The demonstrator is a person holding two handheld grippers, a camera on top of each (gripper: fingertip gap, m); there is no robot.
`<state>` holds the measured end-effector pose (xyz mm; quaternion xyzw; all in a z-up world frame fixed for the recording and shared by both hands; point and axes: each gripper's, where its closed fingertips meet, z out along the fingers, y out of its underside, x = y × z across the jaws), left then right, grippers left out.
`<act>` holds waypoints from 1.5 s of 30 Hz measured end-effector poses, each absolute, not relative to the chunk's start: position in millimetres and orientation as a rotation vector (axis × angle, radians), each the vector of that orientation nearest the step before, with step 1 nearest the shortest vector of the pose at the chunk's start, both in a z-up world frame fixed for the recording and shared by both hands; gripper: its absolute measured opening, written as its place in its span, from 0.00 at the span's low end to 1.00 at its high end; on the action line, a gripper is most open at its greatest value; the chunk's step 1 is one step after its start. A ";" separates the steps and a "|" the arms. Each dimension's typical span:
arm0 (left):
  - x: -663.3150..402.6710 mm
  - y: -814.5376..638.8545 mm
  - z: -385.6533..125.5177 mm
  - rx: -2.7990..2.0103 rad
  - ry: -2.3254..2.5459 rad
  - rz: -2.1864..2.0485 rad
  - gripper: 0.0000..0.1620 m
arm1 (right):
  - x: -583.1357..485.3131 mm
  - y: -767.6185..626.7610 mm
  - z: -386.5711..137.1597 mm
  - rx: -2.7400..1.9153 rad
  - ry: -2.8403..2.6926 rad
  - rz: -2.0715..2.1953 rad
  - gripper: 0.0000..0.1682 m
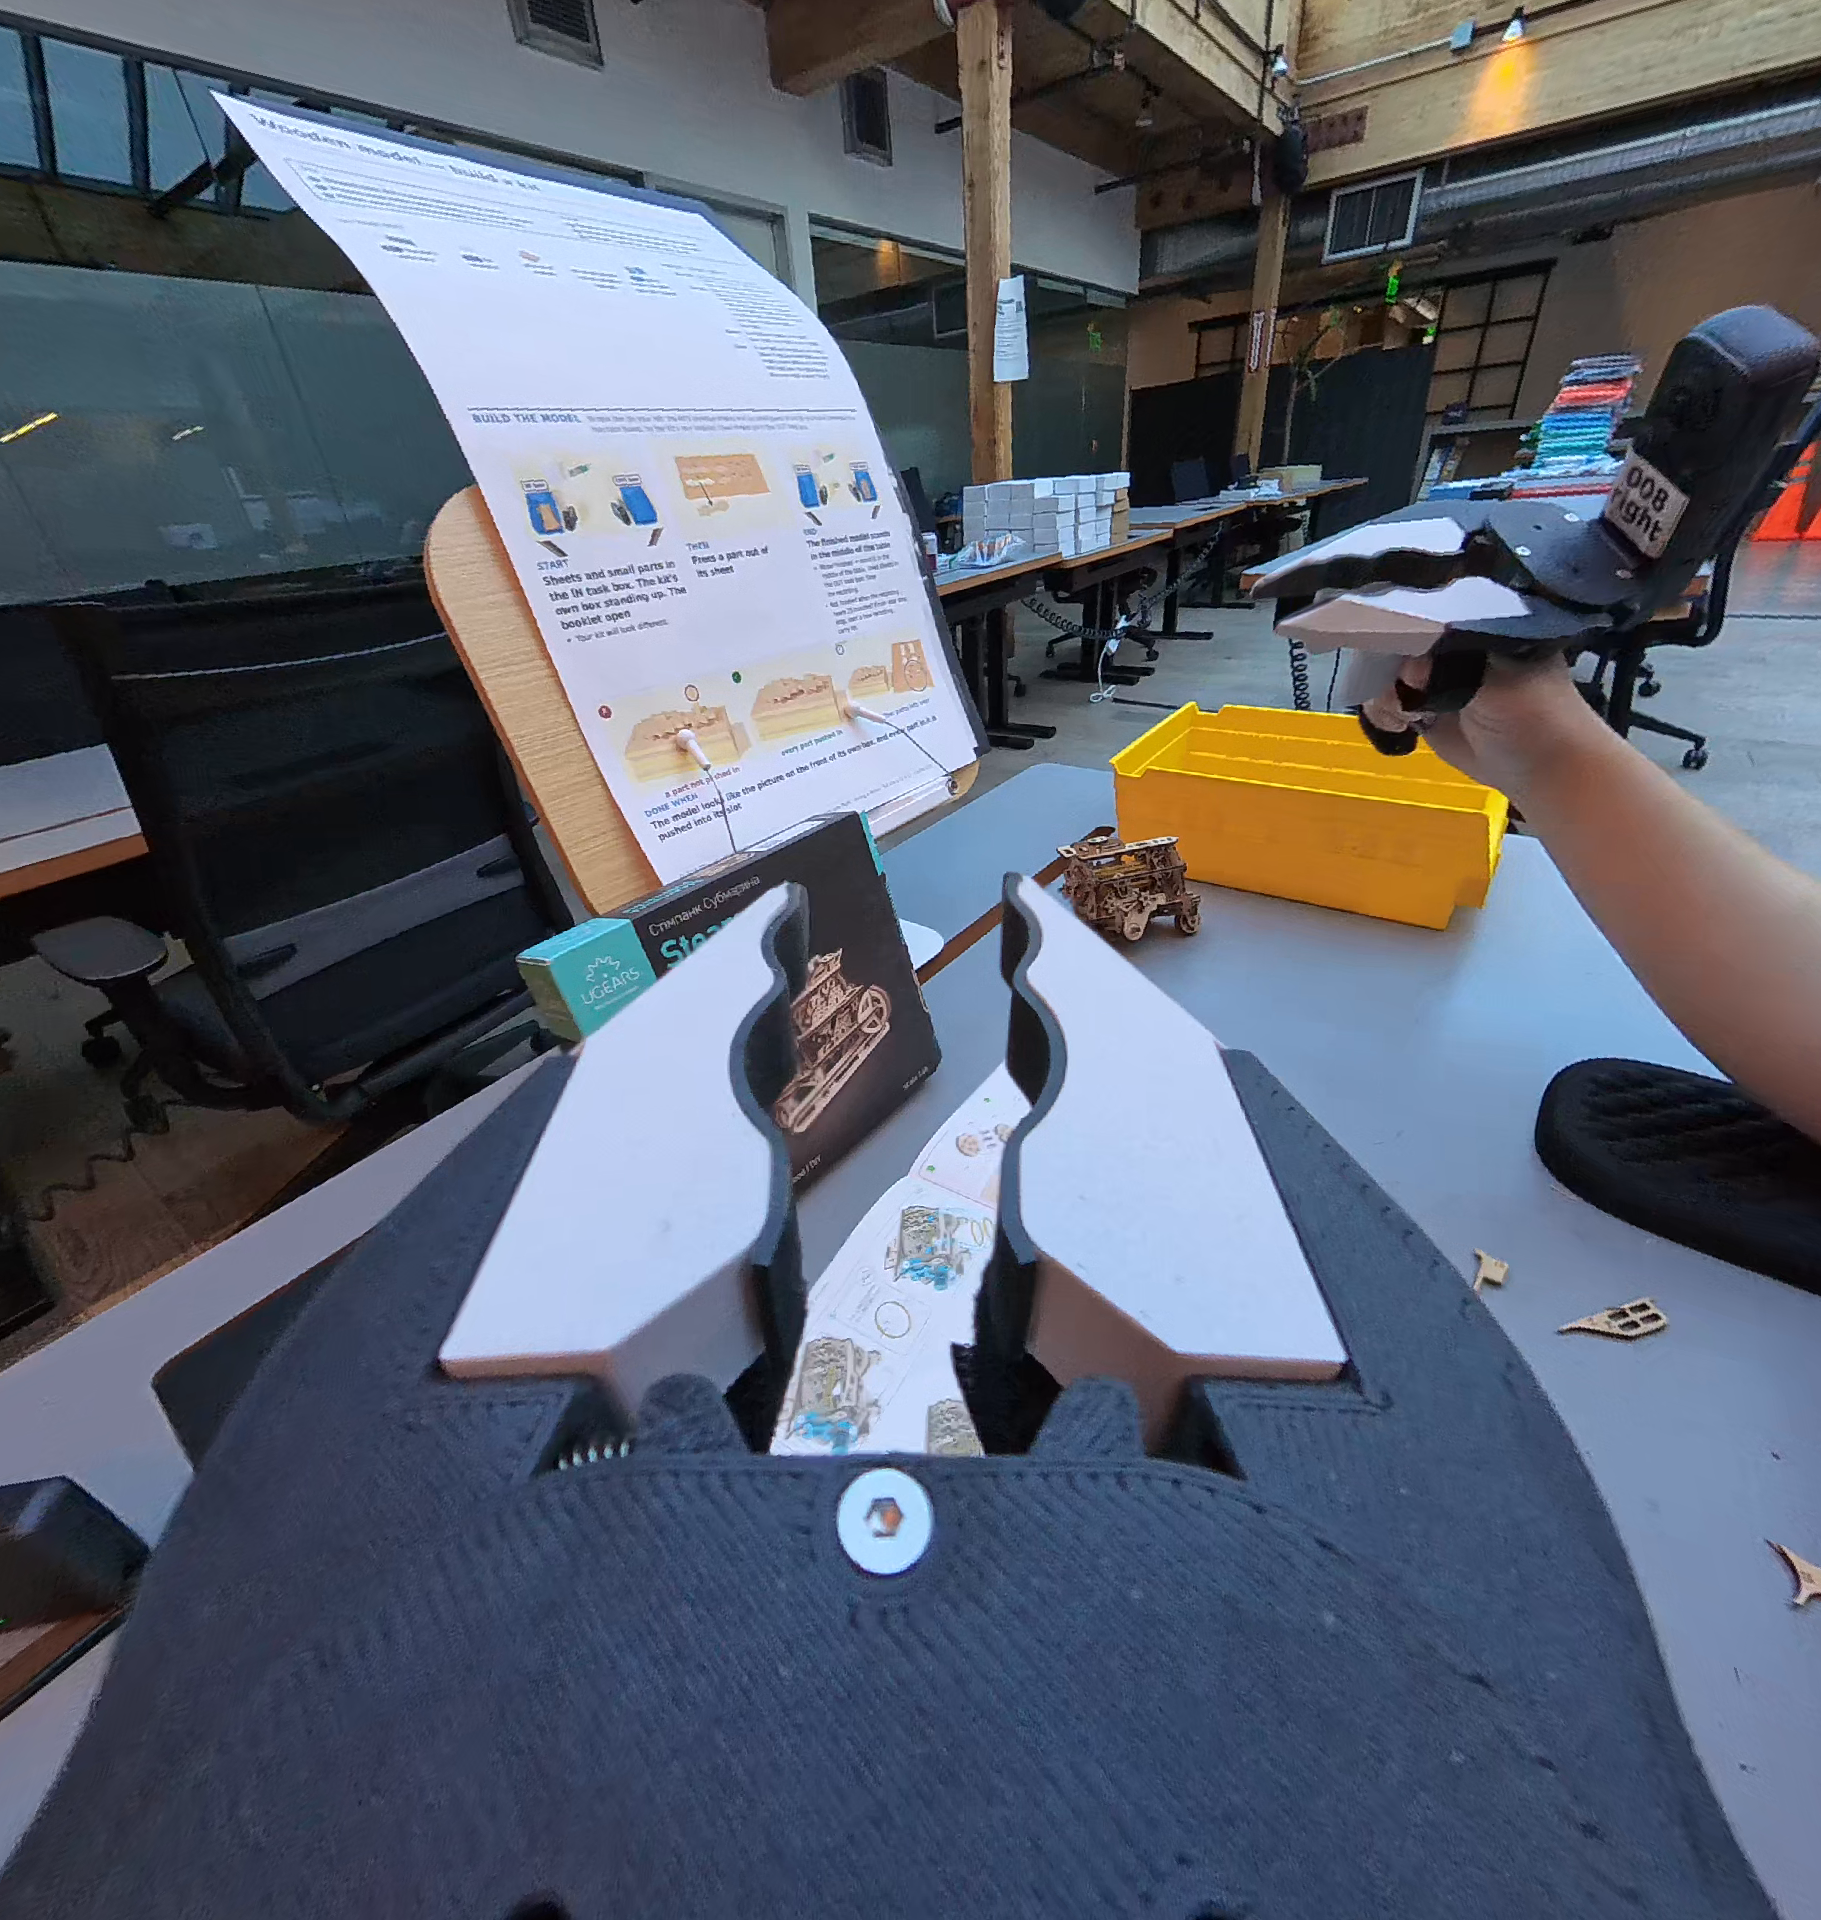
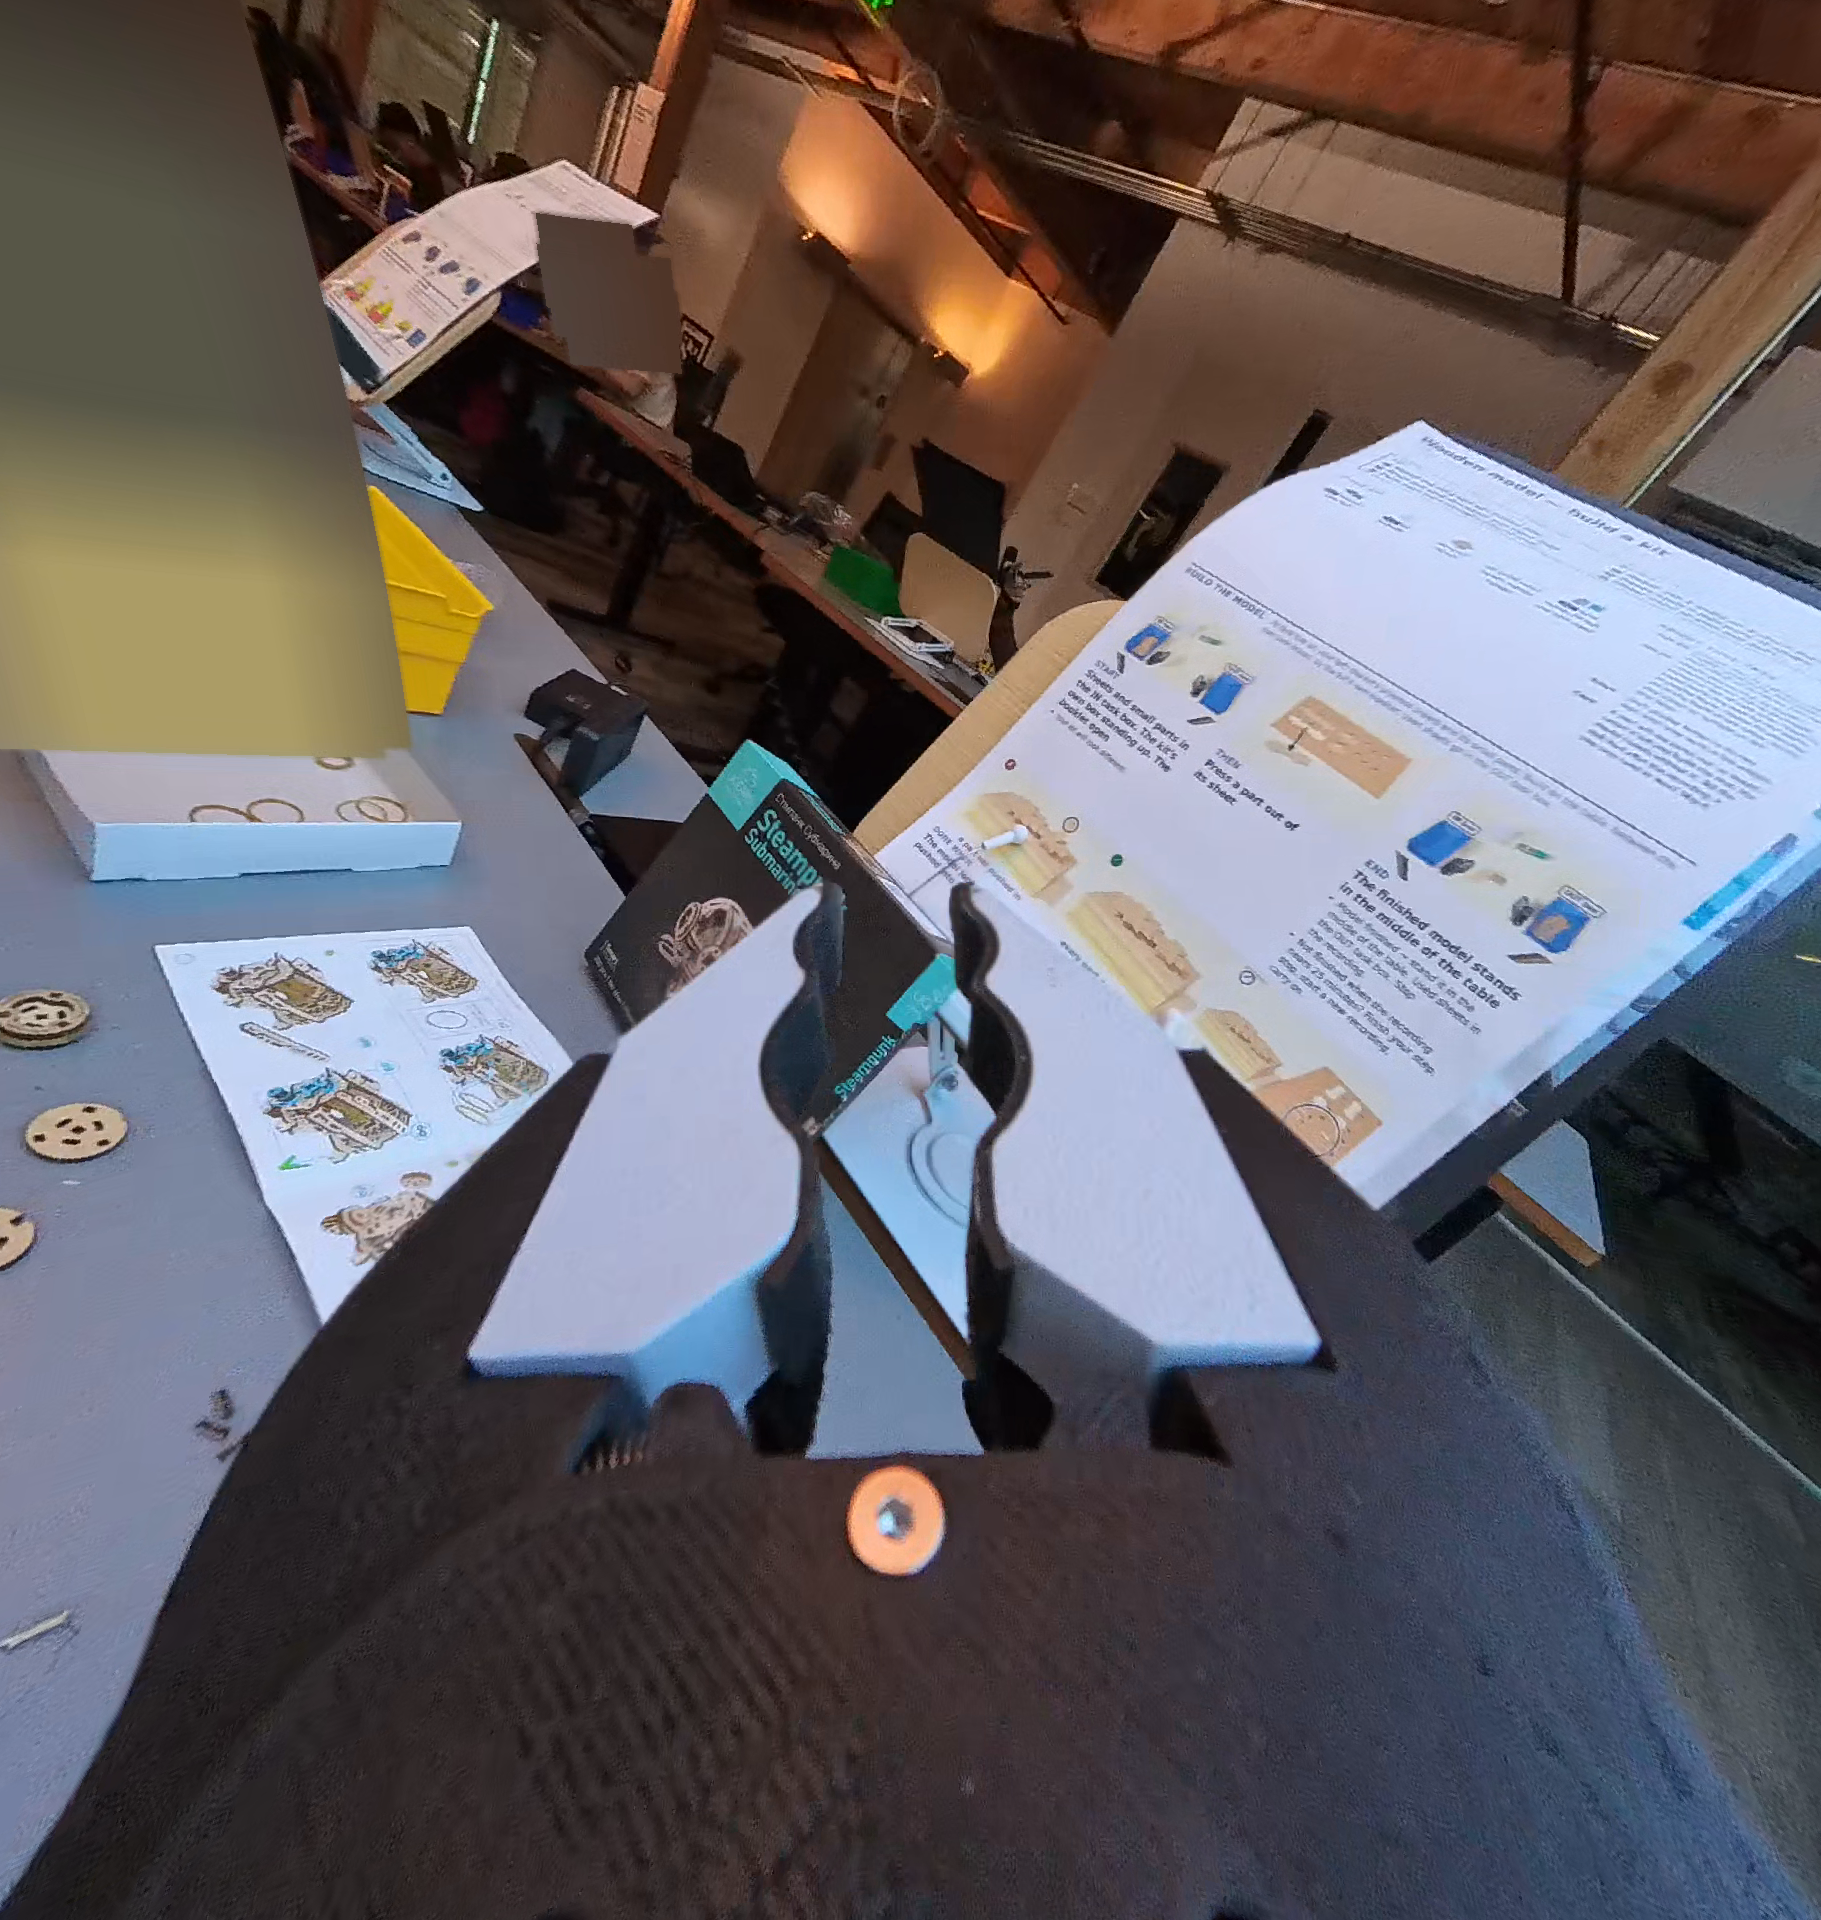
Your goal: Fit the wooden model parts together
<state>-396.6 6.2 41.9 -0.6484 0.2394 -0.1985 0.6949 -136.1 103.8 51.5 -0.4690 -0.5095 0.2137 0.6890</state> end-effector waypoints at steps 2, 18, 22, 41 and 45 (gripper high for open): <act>-393.2 5.3 41.9 -1.446 0.542 -0.459 0.22 | -132.8 107.7 47.1 -1.073 -1.135 0.472 0.11; -395.9 9.5 35.9 -1.479 0.527 -0.468 0.21 | -130.9 125.8 37.7 -1.074 -1.067 0.431 0.02; -398.9 7.6 39.1 -1.468 0.514 -0.471 0.21 | -118.8 129.4 52.6 -1.043 -0.947 0.475 0.00; -405.5 8.7 35.4 -1.493 0.498 -0.466 0.23 | -84.0 132.9 82.1 -0.841 -0.725 0.188 0.08; -404.9 9.3 33.5 -1.503 0.504 -0.460 0.24 | -90.4 136.3 77.5 -0.859 -0.741 0.181 0.12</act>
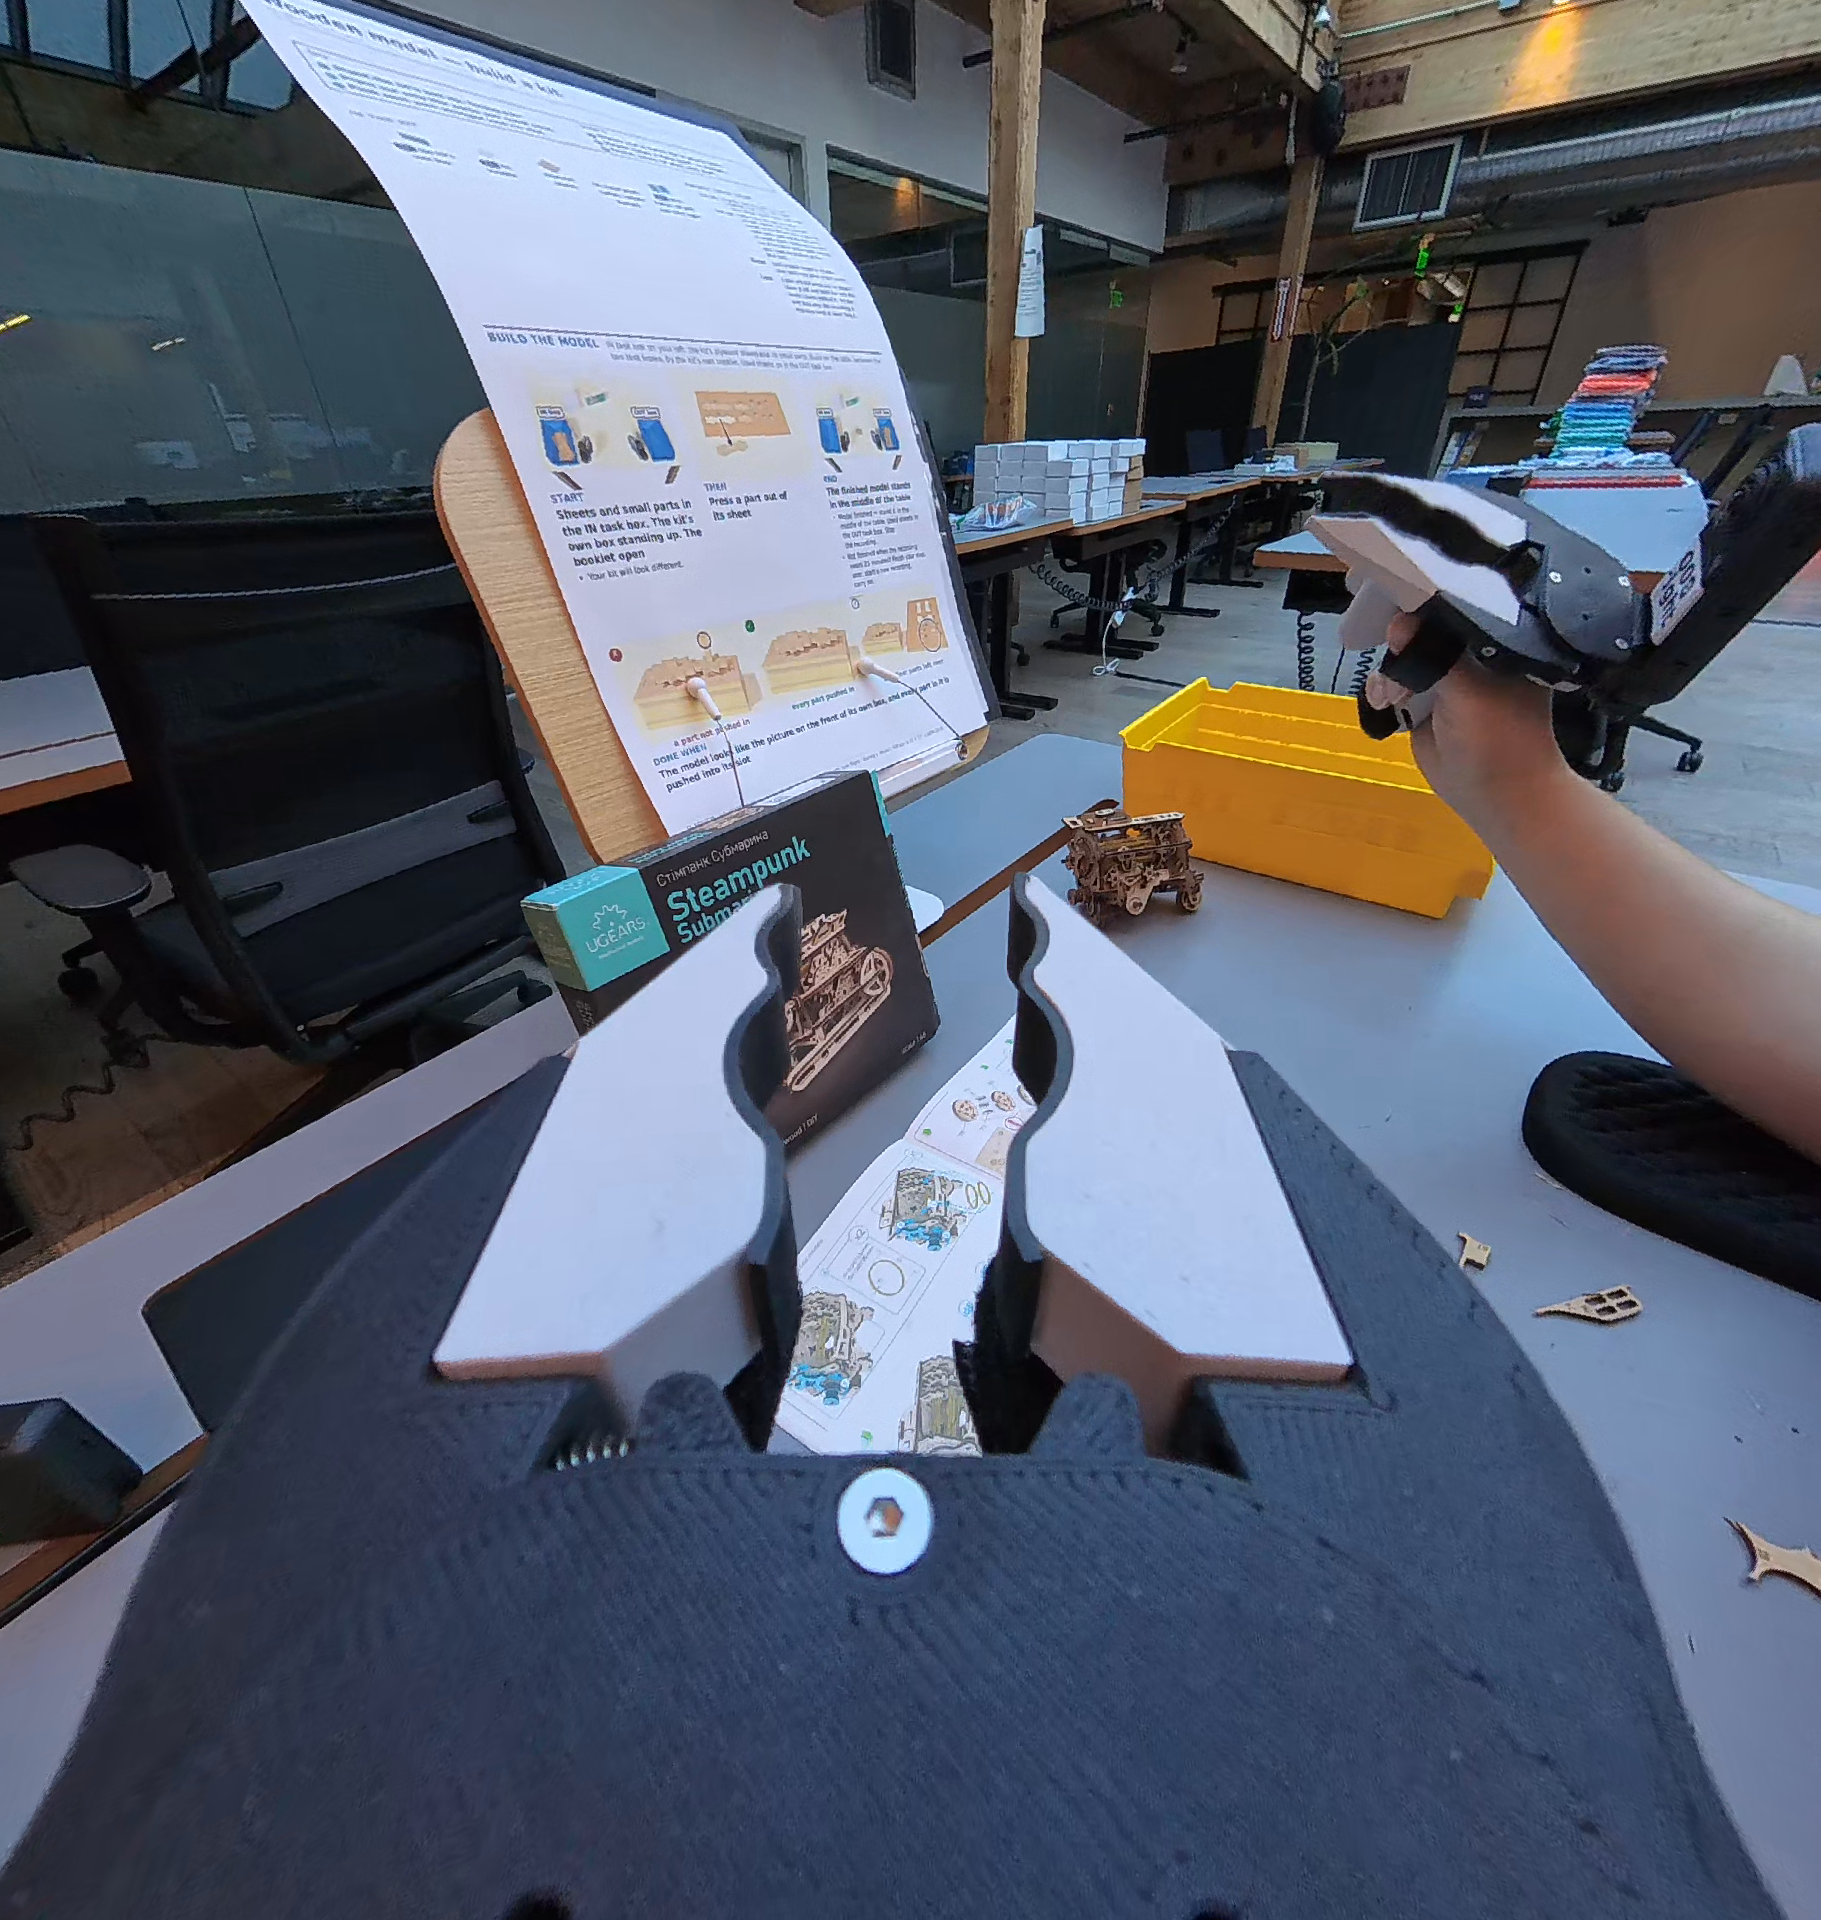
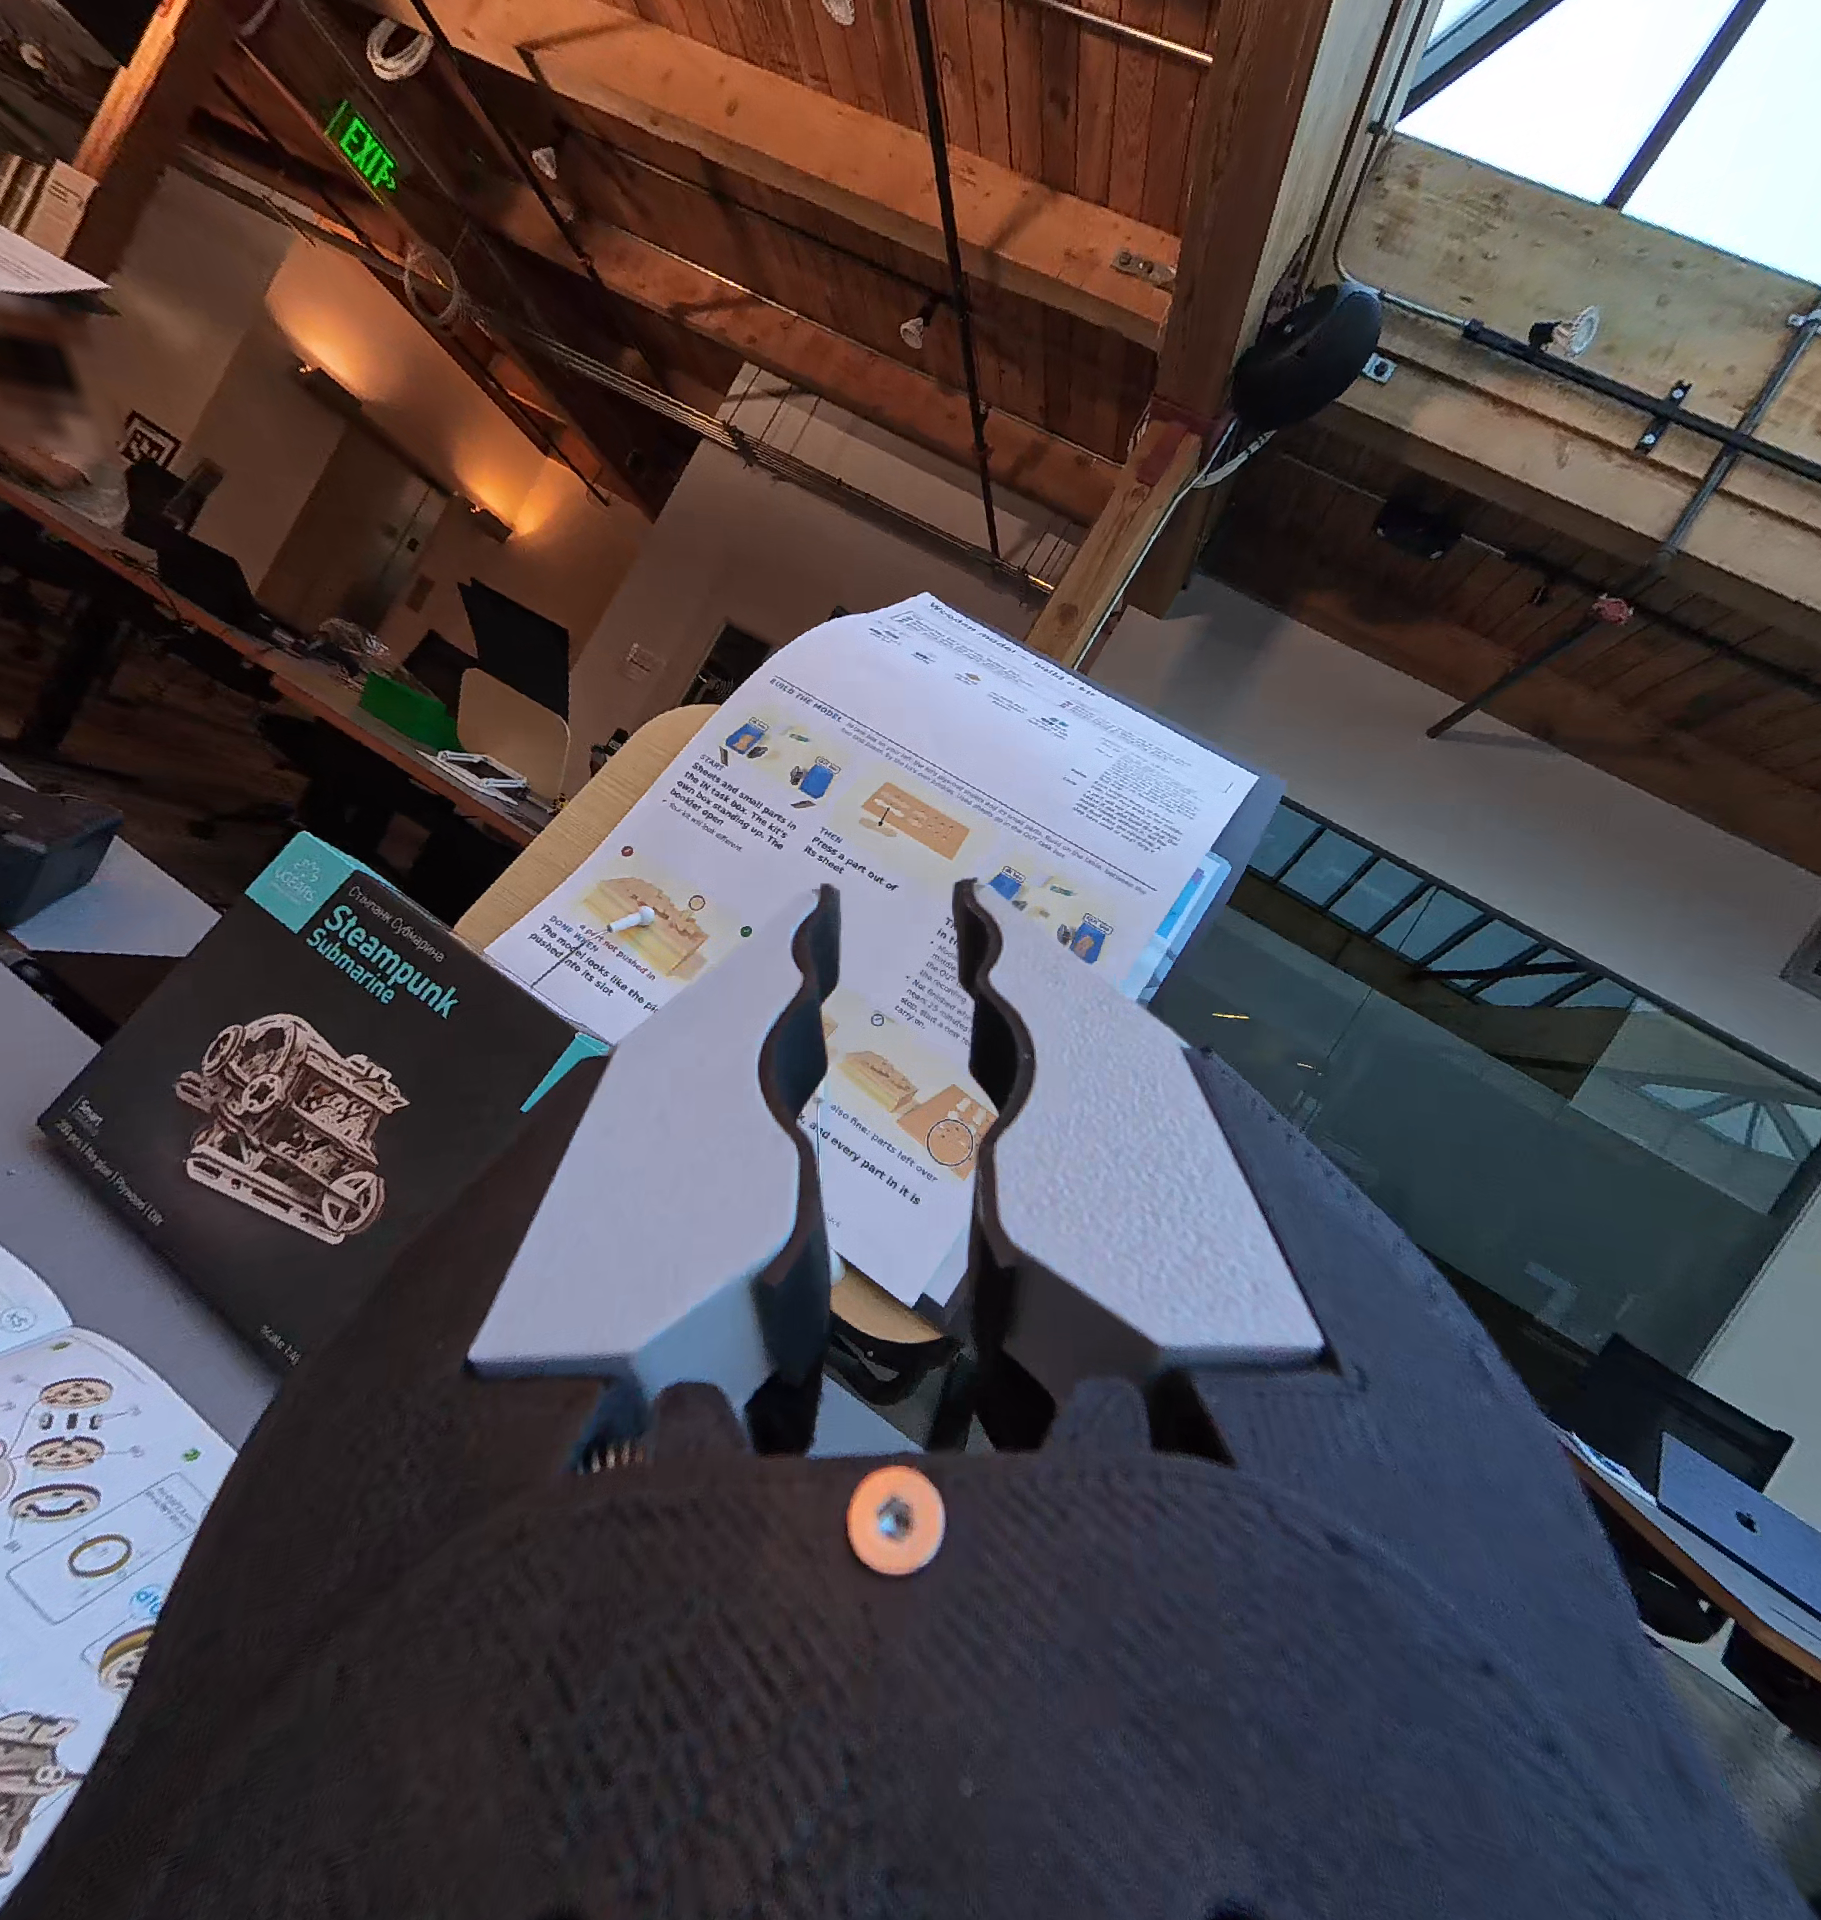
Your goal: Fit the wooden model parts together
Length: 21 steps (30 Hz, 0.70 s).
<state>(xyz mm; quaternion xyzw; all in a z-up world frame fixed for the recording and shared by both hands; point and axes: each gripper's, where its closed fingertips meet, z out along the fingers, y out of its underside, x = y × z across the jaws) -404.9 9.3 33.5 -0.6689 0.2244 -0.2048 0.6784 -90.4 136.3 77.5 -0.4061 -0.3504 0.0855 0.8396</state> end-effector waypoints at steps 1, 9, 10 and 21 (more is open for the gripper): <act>-405.0 9.5 33.1 -1.504 0.505 -0.457 0.24 | -91.6 136.1 76.6 -0.856 -0.745 0.186 0.12; -405.2 10.2 31.5 -1.513 0.508 -0.454 0.23 | -84.4 138.6 76.3 -0.874 -0.706 0.289 0.01; -405.2 10.2 31.3 -1.514 0.508 -0.453 0.23 | -82.7 139.0 76.7 -0.877 -0.697 0.307 0.00; -406.9 10.4 31.5 -1.519 0.503 -0.440 0.23 | -86.0 145.4 69.2 -0.909 -0.720 0.285 0.00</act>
